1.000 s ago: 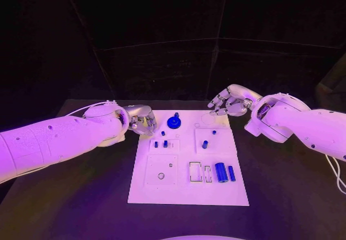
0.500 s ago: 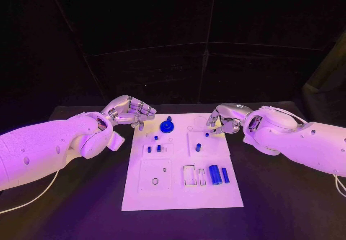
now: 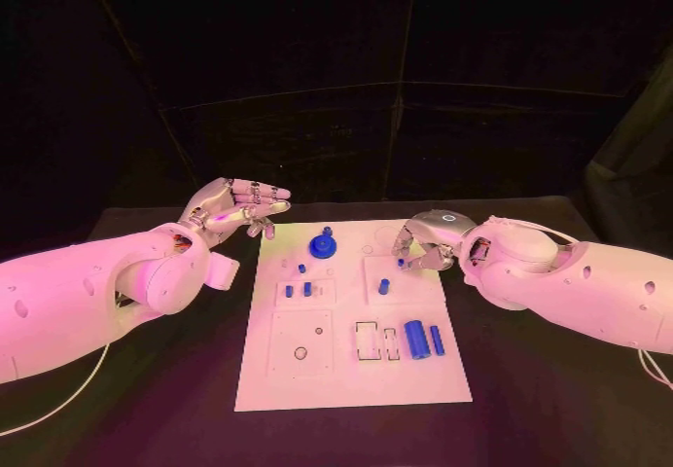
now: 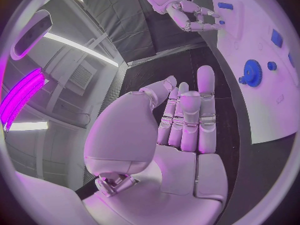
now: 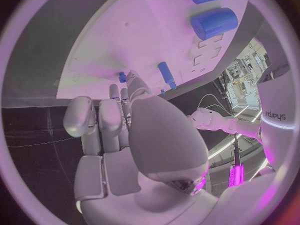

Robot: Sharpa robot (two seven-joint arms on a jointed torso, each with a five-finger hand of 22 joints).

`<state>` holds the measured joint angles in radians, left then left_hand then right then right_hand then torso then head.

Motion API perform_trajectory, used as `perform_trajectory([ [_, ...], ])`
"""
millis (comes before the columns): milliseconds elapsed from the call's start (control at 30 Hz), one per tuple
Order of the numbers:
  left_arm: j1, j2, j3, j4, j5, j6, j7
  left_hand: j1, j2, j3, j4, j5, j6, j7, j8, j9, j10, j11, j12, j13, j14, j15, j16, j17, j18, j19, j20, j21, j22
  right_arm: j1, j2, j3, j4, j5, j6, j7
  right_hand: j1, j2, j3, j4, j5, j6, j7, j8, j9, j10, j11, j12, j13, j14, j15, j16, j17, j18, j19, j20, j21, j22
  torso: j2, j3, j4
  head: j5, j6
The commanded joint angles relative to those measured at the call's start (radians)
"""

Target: Assemble the parts on the task board

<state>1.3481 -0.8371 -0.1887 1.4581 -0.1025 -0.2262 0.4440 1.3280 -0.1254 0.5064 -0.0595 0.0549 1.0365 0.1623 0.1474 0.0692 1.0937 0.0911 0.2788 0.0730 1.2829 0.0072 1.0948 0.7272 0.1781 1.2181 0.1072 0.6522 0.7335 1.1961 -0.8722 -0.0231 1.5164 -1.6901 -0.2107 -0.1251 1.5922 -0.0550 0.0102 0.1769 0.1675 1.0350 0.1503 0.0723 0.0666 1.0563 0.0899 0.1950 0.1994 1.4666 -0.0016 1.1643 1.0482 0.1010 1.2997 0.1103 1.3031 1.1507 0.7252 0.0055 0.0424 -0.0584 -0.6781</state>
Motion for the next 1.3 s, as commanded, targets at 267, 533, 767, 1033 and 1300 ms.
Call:
perform_trajectory([
  [267, 0.001, -0.010, 0.000, 0.013, 0.066, -0.011, 0.035, 0.002, 0.007, -0.001, -0.009, 0.001, 0.008, 0.003, 0.005, 0.000, 0.008, 0.001, 0.007, 0.001, -0.011, 0.000, -0.006, -0.006, 0.006, -0.007, 0.000, -0.006, -0.002, -0.004, 0.022, 0.000, -0.016, -0.038, 0.061, -0.006, 0.037, 0.012, 0.104, -0.013, -0.066, 0.023, 0.001, -0.003, 0.001, 0.048, -0.003, -0.020, -0.060, 0.024, 0.002, 0.037, 0.032, -0.015, 0.031, -0.002, 0.033, 0.042, 0.001, -0.0002, 0.0004, 0.004, -0.006],
  [533, 0.001, -0.015, -0.001, 0.014, 0.067, -0.014, 0.029, 0.003, 0.007, -0.001, -0.010, 0.001, 0.008, 0.004, 0.005, 0.000, 0.008, 0.002, 0.008, 0.001, -0.012, 0.000, -0.007, -0.008, 0.006, -0.008, -0.001, -0.007, -0.003, -0.007, 0.031, 0.000, -0.025, -0.058, 0.087, -0.018, 0.019, -0.015, 0.197, -0.021, -0.071, 0.049, -0.001, -0.002, 0.002, 0.087, -0.008, -0.033, -0.101, 0.025, 0.000, 0.055, 0.043, -0.021, 0.046, -0.004, 0.055, 0.074, 0.001, 0.0011, -0.0017, 0.004, -0.007],
  [767, 0.001, -0.018, -0.001, 0.012, 0.067, -0.015, 0.024, 0.004, 0.007, -0.001, -0.011, 0.001, 0.008, 0.004, 0.005, 0.000, 0.007, 0.002, 0.008, 0.001, -0.013, 0.000, -0.007, -0.009, 0.006, -0.008, -0.001, -0.007, -0.003, -0.009, 0.036, 0.000, -0.026, -0.100, 0.089, -0.038, 0.001, -0.033, 0.278, -0.043, -0.085, 0.065, -0.004, -0.002, 0.002, 0.111, -0.010, -0.040, -0.122, 0.026, -0.003, 0.067, 0.050, -0.024, 0.054, -0.006, 0.069, 0.093, 0.000, 0.0012, -0.0006, 0.002, -0.010],
  [1033, 0.001, -0.020, -0.001, 0.008, 0.067, -0.017, 0.018, 0.005, 0.007, -0.002, -0.012, 0.001, 0.007, 0.005, 0.005, -0.001, 0.007, 0.002, 0.008, 0.001, -0.014, 0.000, -0.008, -0.010, 0.006, -0.008, -0.001, -0.008, -0.003, -0.010, 0.037, 0.000, -0.018, -0.130, 0.037, -0.051, -0.006, -0.029, 0.363, -0.083, -0.110, 0.108, -0.013, 0.011, 0.008, 0.158, -0.023, -0.029, -0.123, 0.025, -0.013, 0.067, 0.040, -0.034, 0.082, -0.014, 0.100, 0.140, 0.000, 0.0006, -0.0012, 0.001, -0.012],
  [1300, 0.001, -0.023, -0.001, 0.006, 0.067, -0.018, 0.012, 0.006, 0.007, -0.001, -0.013, 0.001, 0.006, 0.006, 0.004, -0.001, 0.005, 0.003, 0.008, 0.001, -0.014, 0.000, -0.009, -0.012, 0.005, -0.008, -0.001, -0.008, -0.004, -0.011, 0.019, 0.000, 0.016, -0.109, -0.029, -0.055, -0.060, -0.049, 0.440, -0.128, -0.110, 0.115, -0.012, 0.001, 0.005, 0.166, -0.023, -0.038, -0.124, 0.025, -0.013, 0.070, 0.032, -0.039, 0.095, -0.016, 0.118, 0.166, 0.000, 0.0005, -0.0016, 0.000, -0.014],
])
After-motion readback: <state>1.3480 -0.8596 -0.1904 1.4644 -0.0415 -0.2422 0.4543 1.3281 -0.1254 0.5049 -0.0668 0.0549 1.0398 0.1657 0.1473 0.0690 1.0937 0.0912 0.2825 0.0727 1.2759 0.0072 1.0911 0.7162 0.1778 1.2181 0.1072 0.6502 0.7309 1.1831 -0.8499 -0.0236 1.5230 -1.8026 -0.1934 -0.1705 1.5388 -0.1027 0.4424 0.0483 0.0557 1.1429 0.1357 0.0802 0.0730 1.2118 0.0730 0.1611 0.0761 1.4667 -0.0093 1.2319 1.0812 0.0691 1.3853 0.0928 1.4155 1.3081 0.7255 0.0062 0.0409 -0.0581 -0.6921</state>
